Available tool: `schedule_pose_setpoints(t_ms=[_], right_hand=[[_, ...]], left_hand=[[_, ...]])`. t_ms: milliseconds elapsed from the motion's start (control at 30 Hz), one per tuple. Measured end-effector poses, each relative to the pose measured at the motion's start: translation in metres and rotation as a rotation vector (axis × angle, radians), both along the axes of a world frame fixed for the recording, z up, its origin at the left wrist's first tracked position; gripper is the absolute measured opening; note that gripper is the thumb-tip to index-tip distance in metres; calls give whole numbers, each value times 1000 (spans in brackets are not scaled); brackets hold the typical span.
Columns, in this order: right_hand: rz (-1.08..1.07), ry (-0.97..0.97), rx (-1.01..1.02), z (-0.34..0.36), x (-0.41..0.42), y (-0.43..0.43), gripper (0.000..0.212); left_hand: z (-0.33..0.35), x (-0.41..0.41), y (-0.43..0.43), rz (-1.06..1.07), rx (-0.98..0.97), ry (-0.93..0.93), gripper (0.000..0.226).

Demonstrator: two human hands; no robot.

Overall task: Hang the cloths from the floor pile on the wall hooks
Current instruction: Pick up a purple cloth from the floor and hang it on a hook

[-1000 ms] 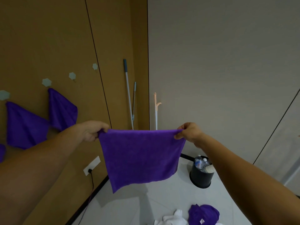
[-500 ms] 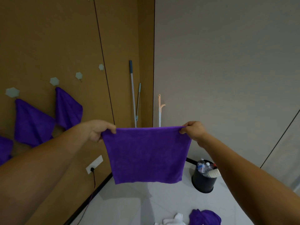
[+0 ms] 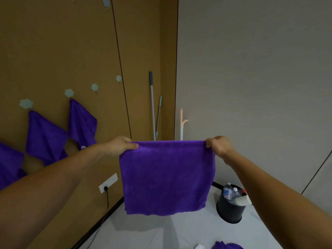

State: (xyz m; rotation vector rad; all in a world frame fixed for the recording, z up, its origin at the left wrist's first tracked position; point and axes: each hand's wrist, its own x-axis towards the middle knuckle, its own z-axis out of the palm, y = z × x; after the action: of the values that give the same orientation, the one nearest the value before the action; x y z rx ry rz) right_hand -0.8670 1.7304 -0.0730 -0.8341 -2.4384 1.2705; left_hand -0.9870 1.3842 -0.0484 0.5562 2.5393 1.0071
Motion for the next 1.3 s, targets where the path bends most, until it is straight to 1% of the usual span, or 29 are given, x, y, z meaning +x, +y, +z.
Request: schedule_pose_setpoints(t_ms=[67,100,133,167,200,233,300,367,433,533,633,700,733,767,800,833,900,933,967,1000,1067,1100,1167,1233,1300], right_hand=[[23,23,68,2,-1,-1,19],[49,75,67,3,-3,-4,19],[79,155,7,3,-6,-7,17],[95,242,-98,3,-8,-12,13],[90,317,-219,4,-11,-16,14],[68,377,-334,6,-15,-21,21],[16,442,-505,9,-24,-31,28],[15,448,-568,12,-39,-47,25],[85,411,-536,16,-55,-67,21],[235,336,-485,16,-80,-89,23],[502,201,-417,11,-106,-100,5],[658,67,-339,7,-125,-103,41],[697,12,-307,6,-136,-105,56],[719,-12,-269,6,-149,-110,63],[729,-18,-235,6,-162,-116,61],[719,-15,-206,6,-175,-123,54],[677,8,-170,8,-201,-140,36],[648,21,-165,8,-215,-149,31],[619,32,-170,8,-227,-157,28],[595,47,-186,9,-238,-165,27],[558,104,-243,9,-258,-181,32],[542,131,-261,9,-266,-190,34],[531,166,-255,11,-282,-205,33],[539,173,-226,15,-298,-218,24],[552,173,-226,22,-316,-229,15]], left_hand=[[-1,1,4,-6,111,88,33],[-3,0,6,31,172,134,27],[-4,0,7,97,255,155,21],[-6,1,8,178,372,140,21],[-6,2,9,251,504,111,26],[-7,4,9,314,608,98,31],[-5,6,9,402,722,106,38],[-3,5,10,443,793,84,37],[-3,0,12,460,793,49,29],[-5,-14,11,462,746,81,30],[-9,-40,-2,398,659,190,31],[-12,-65,-14,342,594,185,26],[-13,-79,-21,316,554,168,24],[-15,-94,-29,280,520,143,24],[-17,-107,-37,227,489,115,28],[-20,-120,-45,165,445,96,34],[-27,-145,-57,59,324,115,44],[-30,-158,-62,23,282,121,46],[-32,-169,-66,-4,266,110,45],[-31,-181,-71,-18,264,98,37],[-27,-203,-82,-12,292,98,19],[-25,-211,-87,7,310,108,16],[-21,-225,-96,32,348,130,19],[-19,-238,-100,49,378,158,22],[-17,-250,-102,95,361,242,22]])
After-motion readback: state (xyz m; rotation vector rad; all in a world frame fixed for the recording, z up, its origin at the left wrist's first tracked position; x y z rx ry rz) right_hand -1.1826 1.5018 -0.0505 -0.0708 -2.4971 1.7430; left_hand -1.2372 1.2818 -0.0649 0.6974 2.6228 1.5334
